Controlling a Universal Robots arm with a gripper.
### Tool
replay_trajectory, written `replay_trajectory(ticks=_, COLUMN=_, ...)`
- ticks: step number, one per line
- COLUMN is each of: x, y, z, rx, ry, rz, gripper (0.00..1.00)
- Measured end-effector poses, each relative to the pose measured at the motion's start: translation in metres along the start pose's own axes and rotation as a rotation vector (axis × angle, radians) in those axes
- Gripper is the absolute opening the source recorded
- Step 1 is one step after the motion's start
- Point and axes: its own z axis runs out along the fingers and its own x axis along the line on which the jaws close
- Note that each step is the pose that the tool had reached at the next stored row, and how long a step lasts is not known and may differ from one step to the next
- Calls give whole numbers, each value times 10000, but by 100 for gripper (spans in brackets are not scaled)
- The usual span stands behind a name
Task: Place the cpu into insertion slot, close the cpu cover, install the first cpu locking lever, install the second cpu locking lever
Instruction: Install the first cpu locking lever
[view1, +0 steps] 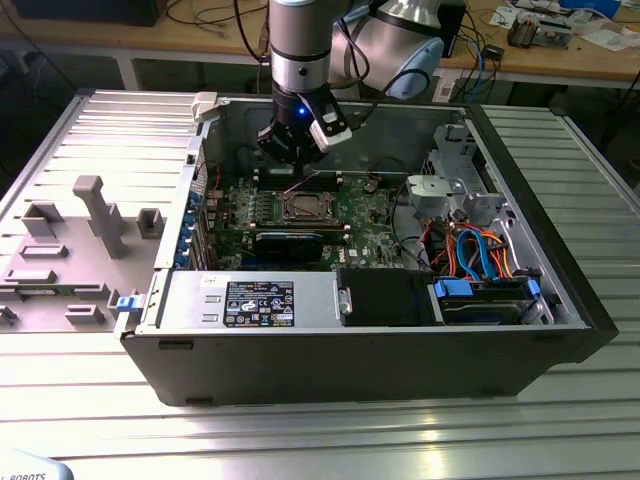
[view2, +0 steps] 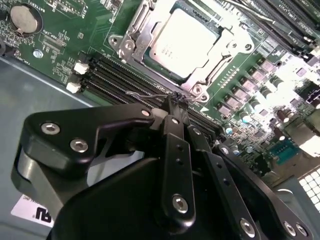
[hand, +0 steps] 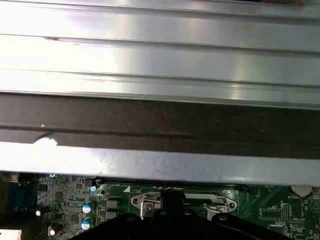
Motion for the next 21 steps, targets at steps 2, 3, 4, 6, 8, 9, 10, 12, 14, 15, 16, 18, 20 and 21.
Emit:
replay_trajectory(ticks=2, x=-15, y=14, z=10, rx=1, ry=-1, rz=13, gripper=11)
replay_trajectory(ticks=3, x=-45, y=23, z=21, rx=5, ry=-5, rz=85, gripper=11)
replay_trajectory(ticks=4, x=-78, y=36, z=31, rx=13, ry=-7, rz=131, gripper=11)
replay_trajectory(ticks=6, x=-113, y=40, z=43, rx=59, ry=-9, rz=186, gripper=11)
replay_trajectory(ticks=8, x=-97, y=20, z=42, rx=61, ry=-10, rz=187, gripper=11)
replay_trajectory(ticks=9, x=-97, y=21, z=43, rx=61, ry=-8, rz=186, gripper=11)
replay_trajectory(ticks=10, x=-97, y=22, z=43, rx=62, ry=-8, rz=185, gripper=11)
replay_trajectory(ticks=12, x=-102, y=25, z=45, rx=76, ry=-9, rz=185, gripper=11)
replay_trajectory(ticks=14, x=-172, y=33, z=61, rx=94, ry=-8, rz=200, gripper=11)
replay_trajectory(ticks=15, x=-180, y=33, z=65, rx=93, ry=-9, rz=205, gripper=11)
replay_trajectory(ticks=16, x=-188, y=34, z=67, rx=94, ry=-10, rz=211, gripper=11)
replay_trajectory(ticks=18, x=-228, y=33, z=82, rx=95, ry=-11, rz=240, gripper=11)
replay_trajectory(ticks=20, x=-256, y=33, z=92, rx=95, ry=-11, rz=256, gripper=11)
replay_trajectory(ticks=21, x=-259, y=33, z=94, rx=97, ry=-10, rz=262, gripper=11)
